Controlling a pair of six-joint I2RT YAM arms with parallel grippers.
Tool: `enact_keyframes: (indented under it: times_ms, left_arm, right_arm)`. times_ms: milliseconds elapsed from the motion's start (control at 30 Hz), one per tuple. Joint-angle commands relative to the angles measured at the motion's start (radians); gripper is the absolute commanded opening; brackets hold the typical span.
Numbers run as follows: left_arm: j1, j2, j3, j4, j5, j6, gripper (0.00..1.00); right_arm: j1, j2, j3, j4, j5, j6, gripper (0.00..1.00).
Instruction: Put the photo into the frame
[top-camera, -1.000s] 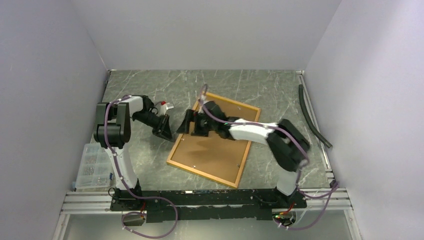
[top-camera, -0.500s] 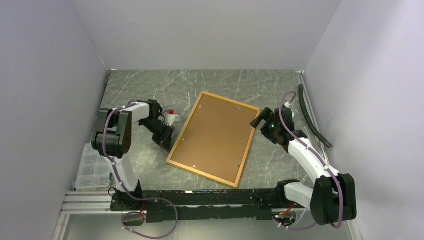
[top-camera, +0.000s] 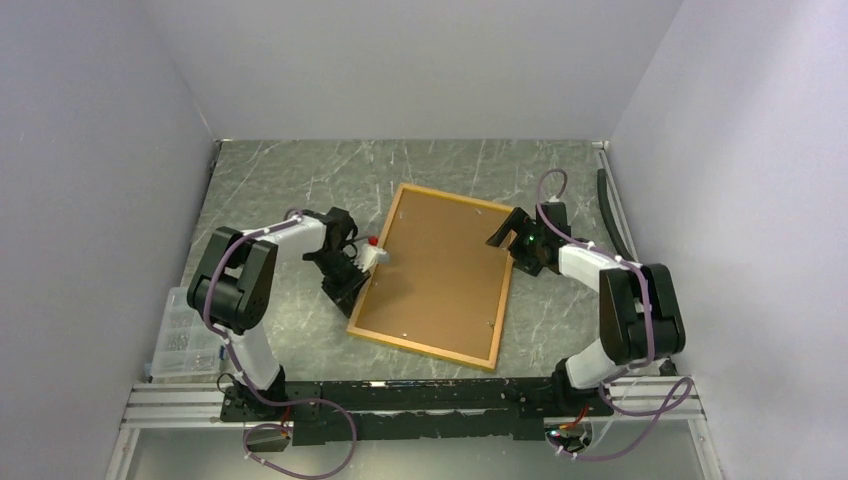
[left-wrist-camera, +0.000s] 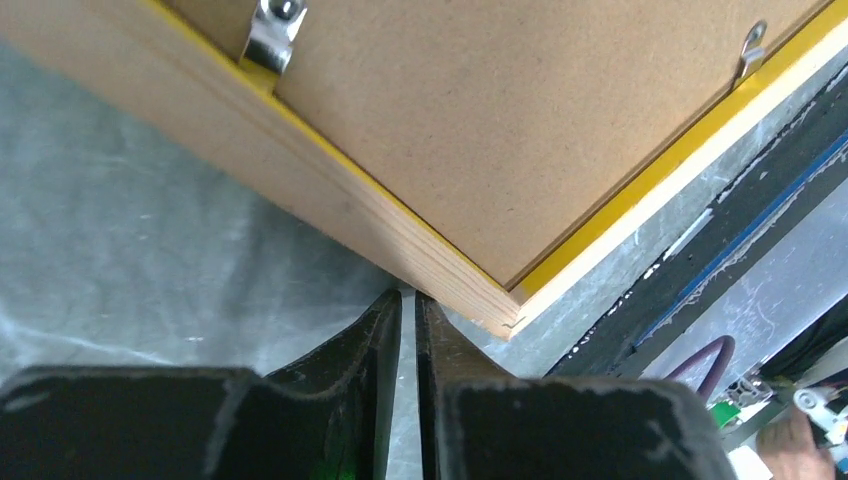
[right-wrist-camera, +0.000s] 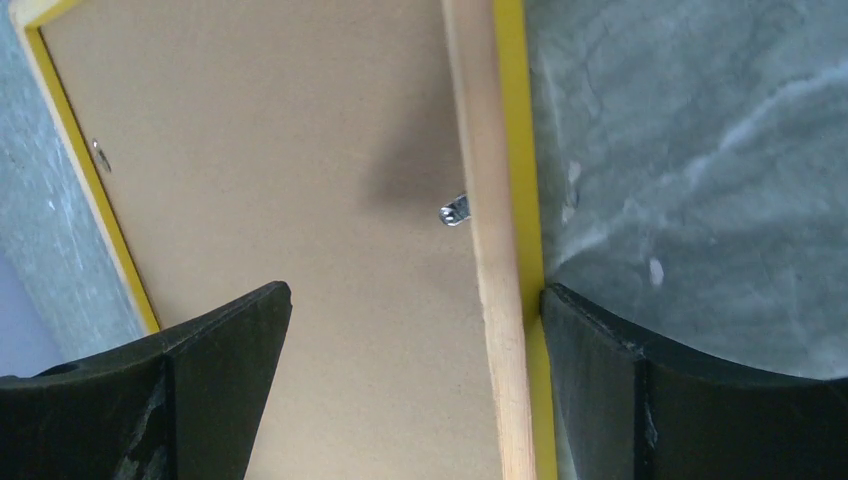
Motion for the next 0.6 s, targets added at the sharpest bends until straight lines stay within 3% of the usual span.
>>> enact_keyframes:
  times_ms: [0,367,567]
  left_arm:
    - [-0.079,0.030,-0.024,0.056,-0.031,0.022,0.18]
    - [-0.370,0.087,0.014,0.020,0.046,0.005,0.20]
    - [-0.378,0.048,0.061,-0.061,0.076,0.022,0.27]
  right_arm:
    - [0.024,0.078,0.069,0.107,-0.106,0.024,1.00]
    - [0.129,0.226,0.239,0.070,-0.132,0.025,1.00]
    - [0.126,0.261,0.361,-0.077,-0.047,-0.055,1.00]
